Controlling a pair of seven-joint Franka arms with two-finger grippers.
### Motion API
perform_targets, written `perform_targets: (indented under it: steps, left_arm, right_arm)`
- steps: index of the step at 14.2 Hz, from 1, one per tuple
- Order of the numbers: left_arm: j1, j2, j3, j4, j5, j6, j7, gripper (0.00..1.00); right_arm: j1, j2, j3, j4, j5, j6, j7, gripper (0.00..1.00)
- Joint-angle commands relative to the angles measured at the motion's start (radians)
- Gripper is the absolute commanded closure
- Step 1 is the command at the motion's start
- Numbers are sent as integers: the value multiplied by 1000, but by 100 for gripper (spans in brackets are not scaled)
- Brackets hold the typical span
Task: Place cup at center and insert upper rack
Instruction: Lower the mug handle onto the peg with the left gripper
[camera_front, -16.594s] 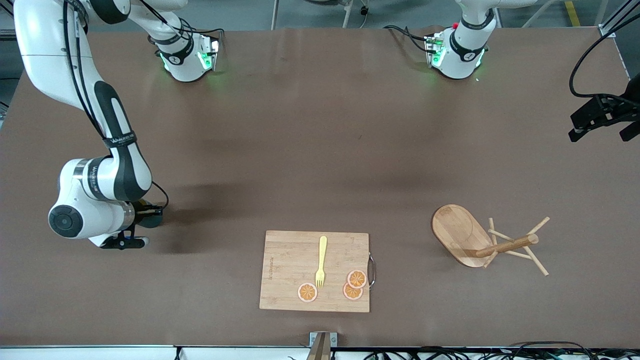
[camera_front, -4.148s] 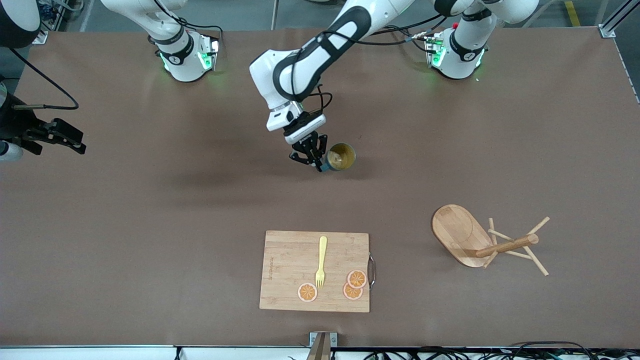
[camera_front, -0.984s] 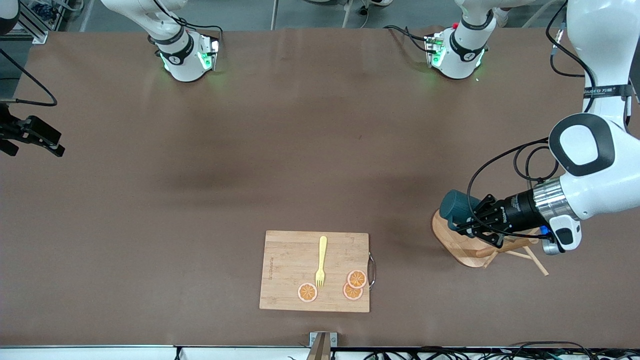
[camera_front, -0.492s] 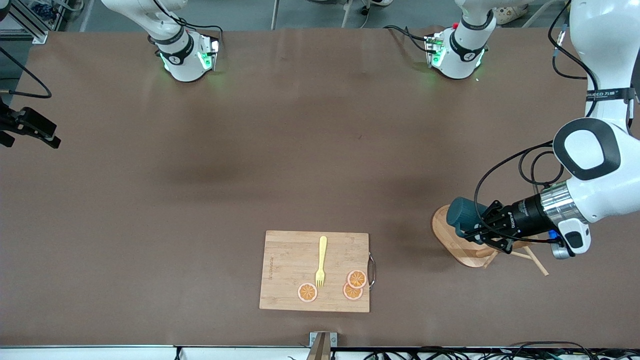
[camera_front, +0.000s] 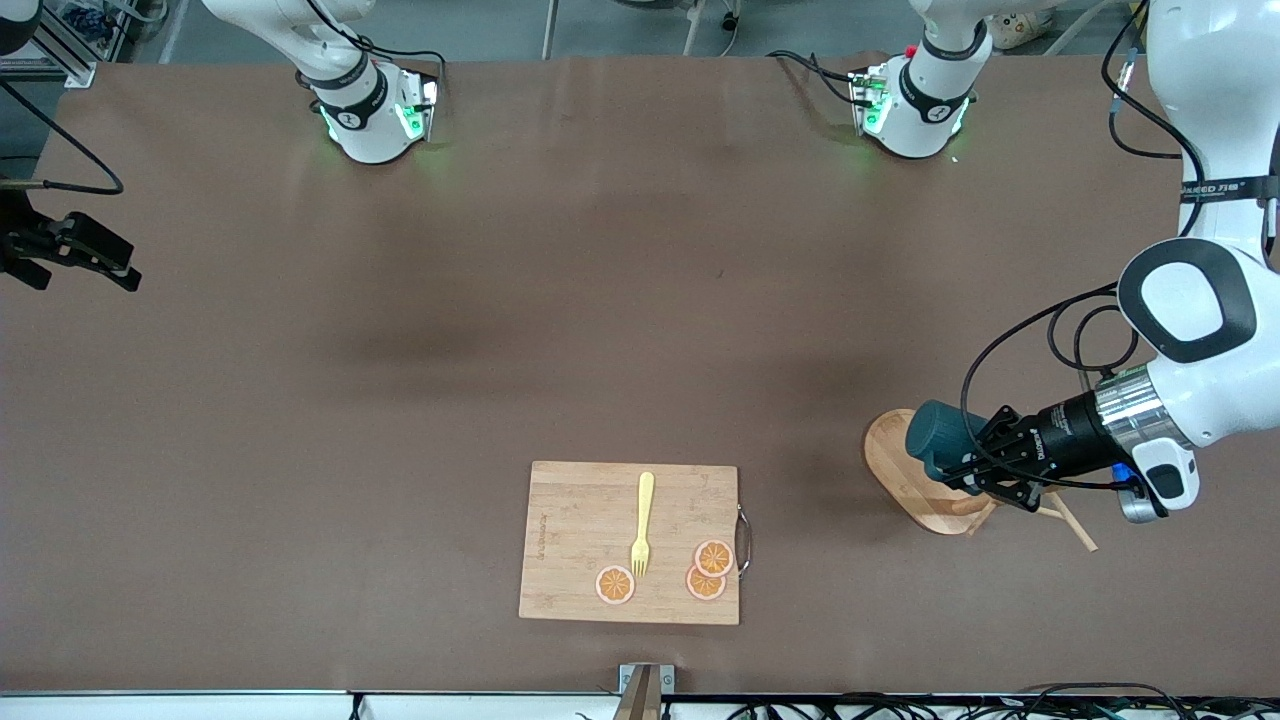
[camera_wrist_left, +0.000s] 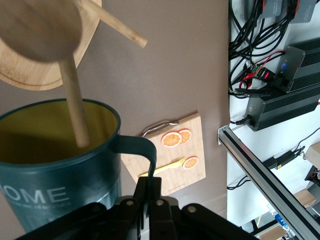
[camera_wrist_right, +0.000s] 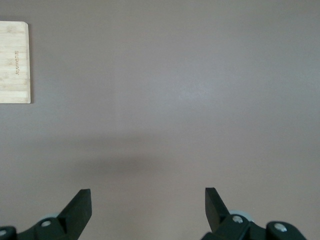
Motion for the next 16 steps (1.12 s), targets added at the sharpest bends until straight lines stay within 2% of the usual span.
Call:
perform_targets:
  steps: [1,16]
  left_arm:
    - [22,18,-7,25,-23,3,40,99]
    - [48,40,1,38,-20,17,111,94]
  right_arm:
    - [3,-39,3,-36,-6,-12,16,0]
    - [-8,-32,-2,-28,-6,-24,5,0]
